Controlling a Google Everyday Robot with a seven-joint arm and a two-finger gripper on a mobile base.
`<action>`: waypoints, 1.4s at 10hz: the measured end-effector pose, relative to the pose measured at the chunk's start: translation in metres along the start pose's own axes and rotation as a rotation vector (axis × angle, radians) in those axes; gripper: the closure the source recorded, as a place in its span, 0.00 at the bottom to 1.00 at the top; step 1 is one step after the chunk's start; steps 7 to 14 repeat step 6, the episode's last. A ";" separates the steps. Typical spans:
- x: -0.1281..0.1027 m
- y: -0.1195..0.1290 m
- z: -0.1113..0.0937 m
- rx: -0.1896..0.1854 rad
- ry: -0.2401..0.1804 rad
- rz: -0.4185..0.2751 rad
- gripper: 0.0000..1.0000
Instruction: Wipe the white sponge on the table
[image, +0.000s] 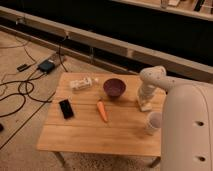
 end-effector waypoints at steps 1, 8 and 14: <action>0.000 0.000 0.000 0.000 0.000 0.000 0.27; 0.000 0.000 0.000 -0.001 0.000 0.000 0.20; 0.000 0.000 0.000 -0.001 0.000 0.000 0.20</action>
